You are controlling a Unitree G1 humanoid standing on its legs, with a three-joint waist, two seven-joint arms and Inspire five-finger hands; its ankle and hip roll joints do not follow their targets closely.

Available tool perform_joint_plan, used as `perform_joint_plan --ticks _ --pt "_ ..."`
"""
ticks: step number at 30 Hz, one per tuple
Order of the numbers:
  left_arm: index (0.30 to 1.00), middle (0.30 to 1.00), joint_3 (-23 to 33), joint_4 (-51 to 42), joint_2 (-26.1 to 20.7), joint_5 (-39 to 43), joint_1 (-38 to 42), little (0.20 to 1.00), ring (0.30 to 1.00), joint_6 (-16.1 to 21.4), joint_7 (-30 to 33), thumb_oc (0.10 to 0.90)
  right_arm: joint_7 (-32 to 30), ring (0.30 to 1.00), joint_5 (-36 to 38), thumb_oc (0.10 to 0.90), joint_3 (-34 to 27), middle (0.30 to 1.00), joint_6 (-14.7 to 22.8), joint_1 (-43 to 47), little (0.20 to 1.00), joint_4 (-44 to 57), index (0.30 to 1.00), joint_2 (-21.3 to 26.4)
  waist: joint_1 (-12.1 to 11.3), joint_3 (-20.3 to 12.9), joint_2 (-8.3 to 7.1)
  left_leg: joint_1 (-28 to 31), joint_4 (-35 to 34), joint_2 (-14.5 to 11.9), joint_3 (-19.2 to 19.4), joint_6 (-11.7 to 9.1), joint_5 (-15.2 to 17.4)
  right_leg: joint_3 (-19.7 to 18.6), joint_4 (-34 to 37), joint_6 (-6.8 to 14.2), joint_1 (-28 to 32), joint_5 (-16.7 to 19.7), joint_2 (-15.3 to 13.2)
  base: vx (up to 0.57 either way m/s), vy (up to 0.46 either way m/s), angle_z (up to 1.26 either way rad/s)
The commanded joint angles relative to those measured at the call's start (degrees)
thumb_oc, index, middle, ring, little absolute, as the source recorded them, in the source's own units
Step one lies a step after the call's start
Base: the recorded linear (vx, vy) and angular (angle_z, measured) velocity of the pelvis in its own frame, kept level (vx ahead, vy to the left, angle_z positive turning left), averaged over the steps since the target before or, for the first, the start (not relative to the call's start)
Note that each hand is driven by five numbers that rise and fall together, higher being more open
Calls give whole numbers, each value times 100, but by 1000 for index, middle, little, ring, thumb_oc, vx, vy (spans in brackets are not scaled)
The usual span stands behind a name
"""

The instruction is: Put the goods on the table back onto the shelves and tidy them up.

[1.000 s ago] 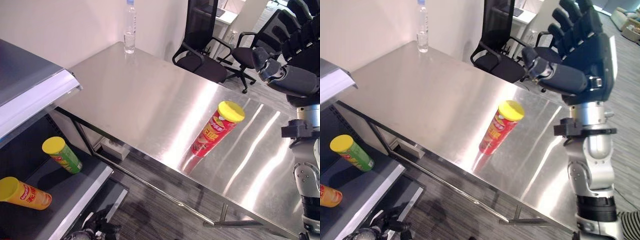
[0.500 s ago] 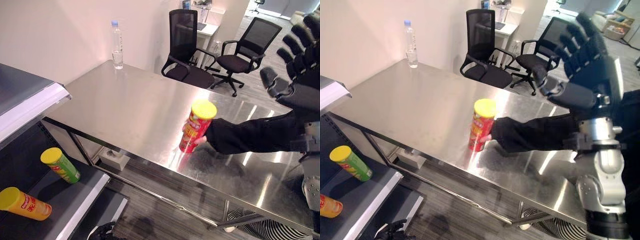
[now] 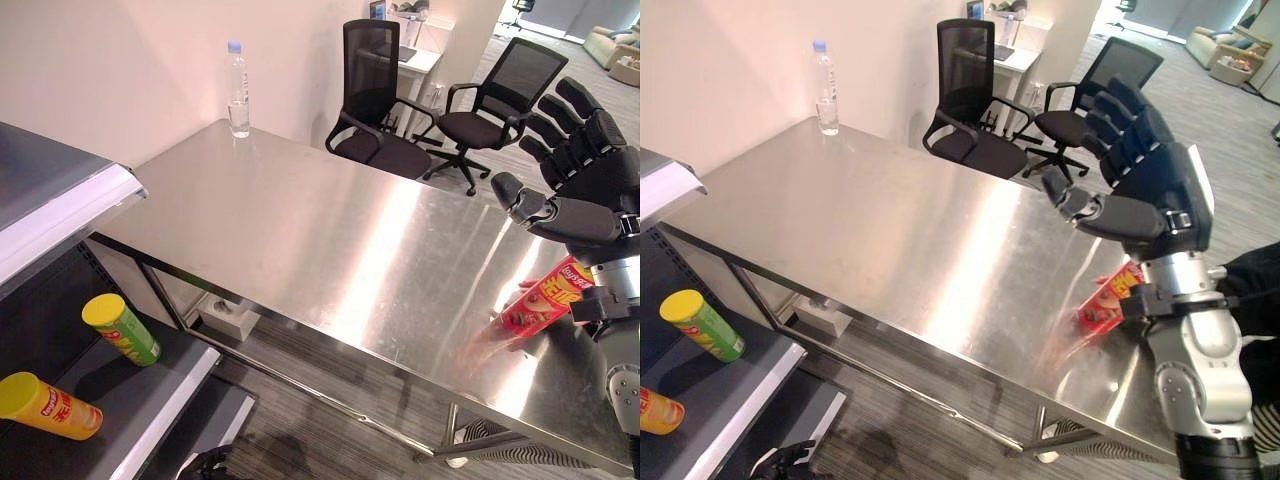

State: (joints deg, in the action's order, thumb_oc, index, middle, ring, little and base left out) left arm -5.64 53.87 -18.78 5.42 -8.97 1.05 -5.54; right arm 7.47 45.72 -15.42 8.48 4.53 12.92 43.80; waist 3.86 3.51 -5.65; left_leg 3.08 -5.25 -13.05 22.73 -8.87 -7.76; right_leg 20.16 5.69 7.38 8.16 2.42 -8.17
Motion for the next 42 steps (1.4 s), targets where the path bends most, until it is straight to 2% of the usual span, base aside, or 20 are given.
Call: perform_joint_plan --ticks 1,6,7,12,17,18,20,21,22,23,24,25,27,30,33,35,36,38,41,42 --pt "900 900 -15 17 -73 -107 390 900 900 285 11 800 18 900 53 800 -537 900 409 421 900 615 900 272 -189 -31 126 350 104 -402 313 -122 286 280 -72 359 -18 -335 -138 0 0 0" --pt "900 900 -18 17 -66 -104 398 900 900 285 18 800 11 900 44 800 -570 900 404 397 900 633 900 265 -184 -28 131 342 108 -397 302 -124 288 282 -71 361 -11 -337 -146 0 0 0" --pt "900 900 -45 15 -51 -126 457 900 900 263 54 800 -399 900 -257 800 -1121 900 573 318 900 609 900 258 -75 -1 164 238 248 -390 270 -144 326 310 -87 340 9 -374 -180 9 -6 4" --pt "900 900 -23 -51 -78 -12 495 900 900 241 157 800 -961 900 -571 800 -1719 900 793 301 900 320 900 435 4 43 167 97 423 -467 227 -186 308 273 -80 312 -62 -378 -146 -30 -30 21" --pt "900 900 67 -9 -71 -26 344 900 900 225 179 800 -1568 900 -789 800 -2562 900 1094 22 900 -202 900 402 102 -30 220 247 258 -625 313 -227 233 169 -69 246 -94 -486 86 -16 -78 -10" --pt "900 900 -32 -55 -106 -27 359 900 900 209 153 800 -1877 900 -864 800 -2742 900 1243 45 900 -641 900 543 65 69 193 66 713 -713 181 -257 261 134 -69 166 -60 -564 159 -81 -94 -8" --pt "900 900 -79 -87 -108 -10 404 900 900 196 156 800 -1931 900 -932 800 -2740 900 1239 41 900 -695 900 559 57 148 196 -143 1082 -764 26 -276 333 149 -69 120 -53 -593 191 -113 -66 -13" --pt "900 900 -177 -134 -94 65 528 900 900 186 163 800 -2107 900 -1193 800 -2758 900 1149 47 900 -912 900 694 -1 339 136 -488 1794 -616 -476 -257 575 71 -69 74 -52 -565 146 -123 -12 -11" --pt "900 900 -177 -134 -94 65 535 900 900 187 163 800 -2108 900 -1193 800 -2761 900 1150 51 900 -914 900 695 9 337 134 -524 1805 -608 -487 -238 555 85 -69 71 -72 -542 138 -183 25 -8" --pt "900 900 -264 -155 -56 111 654 900 900 243 192 800 -2164 900 -1256 800 -2709 900 1111 85 900 -1052 900 710 -31 415 67 -679 2355 -226 -1029 -200 1068 1 -71 55 -117 -457 20 -106 108 -15" --pt "900 900 -323 -157 -41 82 690 900 900 263 204 800 -2235 900 -1330 800 -2660 900 1096 111 900 -1199 900 725 3 402 67 -724 2373 39 -1256 -123 1385 -35 -72 70 -186 -409 -23 -103 115 -21" --pt "900 900 -324 -156 -37 81 695 900 900 265 206 800 -2240 900 -1333 800 -2655 900 1102 121 900 -1212 900 735 11 399 55 -744 2369 68 -1255 -99 1363 -27 -69 78 -202 -386 -51 -27 163 -28" --pt "900 900 -375 -226 -2 101 844 900 900 287 189 800 -2214 900 -1492 800 -2814 900 963 -129 900 -1210 900 642 247 280 188 -352 1564 316 -1197 165 1667 -104 -74 218 -343 -207 -90 22 294 -9" --pt "900 900 -404 -277 -70 39 865 900 900 303 200 800 -2280 900 -1601 800 -2721 900 893 -125 900 -1390 900 408 301 222 175 -164 948 513 -1007 310 1453 -297 -123 409 -635 42 -244 -22 217 -16" --pt "900 900 -394 -348 -148 93 857 900 900 277 196 800 -2282 900 -1553 800 -2441 900 848 88 900 -1541 900 332 240 301 160 -91 716 579 -789 450 1364 -386 -463 535 -952 103 -385 -101 175 -64" --pt "900 900 -326 -295 -253 67 876 900 900 232 247 800 -2166 900 -1486 800 -2003 900 772 385 900 -1601 900 233 125 499 210 -21 574 522 -563 554 1289 -515 -1210 675 -1287 -9 -589 -183 114 -60" --pt "900 900 -309 -293 -256 65 883 900 900 233 246 800 -2166 900 -1487 800 -1988 900 774 412 900 -1609 900 231 120 499 187 -35 557 543 -539 564 1250 -544 -1233 671 -1334 7 -608 -197 21 -71" --pt "900 900 -232 -361 -376 166 832 900 900 209 264 800 -2071 900 -1533 800 -1692 900 717 536 900 -1549 900 156 -68 508 263 -84 478 379 -426 546 1170 -169 -1715 562 -1167 27 -1019 -183 -61 -92" --pt "900 900 -292 -315 -394 195 855 900 900 200 249 800 -1981 900 -1442 800 -1693 900 652 525 900 -1523 900 144 -144 336 80 -174 522 462 -511 498 1133 -203 -1187 612 -823 181 -1083 -11 -78 13" --pt "900 900 -294 -314 -396 195 851 900 900 200 249 800 -1980 900 -1442 800 -1693 900 651 518 900 -1521 900 141 -144 337 86 -157 525 455 -516 491 1160 -199 -1188 623 -803 164 -1076 69 -118 39"
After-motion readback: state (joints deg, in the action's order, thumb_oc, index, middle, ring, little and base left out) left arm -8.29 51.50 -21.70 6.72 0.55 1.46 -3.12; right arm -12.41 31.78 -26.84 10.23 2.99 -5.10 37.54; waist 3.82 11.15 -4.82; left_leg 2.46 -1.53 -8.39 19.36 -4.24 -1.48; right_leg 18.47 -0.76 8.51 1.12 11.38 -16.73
